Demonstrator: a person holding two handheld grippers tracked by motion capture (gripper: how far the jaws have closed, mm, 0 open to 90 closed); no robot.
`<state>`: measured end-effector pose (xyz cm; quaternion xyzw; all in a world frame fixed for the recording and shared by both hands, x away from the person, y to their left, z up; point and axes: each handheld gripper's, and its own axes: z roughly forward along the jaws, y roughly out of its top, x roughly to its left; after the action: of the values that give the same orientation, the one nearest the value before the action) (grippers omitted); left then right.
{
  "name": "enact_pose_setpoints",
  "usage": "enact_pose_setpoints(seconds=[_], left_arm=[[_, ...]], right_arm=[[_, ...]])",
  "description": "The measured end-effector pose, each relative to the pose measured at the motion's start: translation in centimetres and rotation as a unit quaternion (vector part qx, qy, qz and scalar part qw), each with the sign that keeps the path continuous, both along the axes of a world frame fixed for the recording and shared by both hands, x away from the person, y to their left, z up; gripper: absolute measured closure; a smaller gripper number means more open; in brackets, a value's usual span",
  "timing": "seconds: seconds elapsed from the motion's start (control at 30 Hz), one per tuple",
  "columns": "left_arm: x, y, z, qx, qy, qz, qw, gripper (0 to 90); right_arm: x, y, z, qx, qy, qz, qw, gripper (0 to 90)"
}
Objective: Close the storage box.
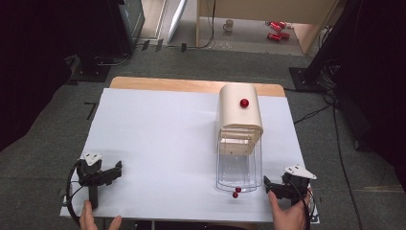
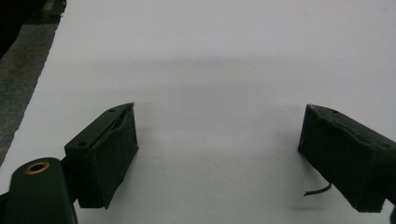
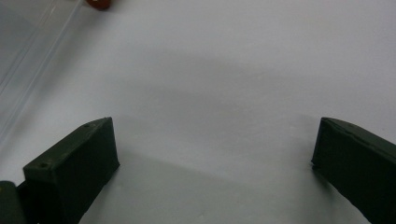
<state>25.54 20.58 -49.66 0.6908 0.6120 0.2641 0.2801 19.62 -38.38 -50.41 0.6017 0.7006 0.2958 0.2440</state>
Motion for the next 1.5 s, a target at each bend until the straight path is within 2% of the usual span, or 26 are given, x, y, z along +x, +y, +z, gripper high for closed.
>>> enact_pose_setpoints(seconds=[0.33,0.37,0.4,0.43,0.5,0.6,0.7,0.87,1.0,1.1,1.27,1.4,1.5], left_arm=[[0.0,0.0,0.0,0.0,0.0,0.0,1.0,11.7],[0.0,0.0,0.0,0.0,0.0,0.0,1.0,11.7],[0.0,0.0,0.0,0.0,0.0,0.0,1.0,11.8],[0.0,0.0,0.0,0.0,0.0,0.0,1.0,11.8],[0.0,0.0,0.0,0.0,0.0,0.0,1.0,11.7],[0.0,0.0,0.0,0.0,0.0,0.0,1.0,11.7],[0.0,0.0,0.0,0.001,0.0,0.0,1.0,11.7],[0.0,0.0,0.0,0.0,0.0,0.0,1.0,11.7],[0.0,0.0,0.0,0.001,0.0,0.0,1.0,11.7],[0.0,0.0,0.0,0.001,-0.001,0.0,1.0,11.7],[0.0,0.0,0.0,0.001,-0.001,0.0,1.0,11.7],[0.0,0.0,0.0,0.001,-0.001,0.0,1.0,11.7],[0.0,0.0,0.0,0.001,-0.001,0.0,1.0,11.7]], right_arm=[[-0.3,0.1,0.1,0.003,-0.003,0.002,1.0,1.5],[-0.5,0.2,0.1,0.003,-0.003,-0.001,1.0,4.1],[-0.9,0.4,0.2,0.005,-0.009,-0.005,0.9999,10.8],[-1.5,0.8,0.5,0.012,-0.021,0.009,0.9997,18.3],[-2.0,1.2,0.8,0.023,-0.025,0.021,0.9992,17.7],[-2.5,1.7,1.3,0.024,-0.03,0.027,0.9989,17.9],[-3.6,2.7,2.1,0.031,-0.039,0.049,0.9975,19.3],[-4.3,3.3,2.8,0.038,-0.048,0.055,0.9966,19.8],[-5.1,3.5,3.9,0.059,-0.06,0.052,0.9951,20.1],[-5.3,3.7,4.3,0.067,-0.063,0.056,0.9942,20.2],[-5.6,4.2,4.7,0.065,-0.063,0.066,0.9937,20.2],[-5.9,5.1,5.0,0.074,-0.068,0.084,0.9914,20.0],[-5.8,5.4,5.1,0.074,-0.067,0.088,0.9911,19.6]])
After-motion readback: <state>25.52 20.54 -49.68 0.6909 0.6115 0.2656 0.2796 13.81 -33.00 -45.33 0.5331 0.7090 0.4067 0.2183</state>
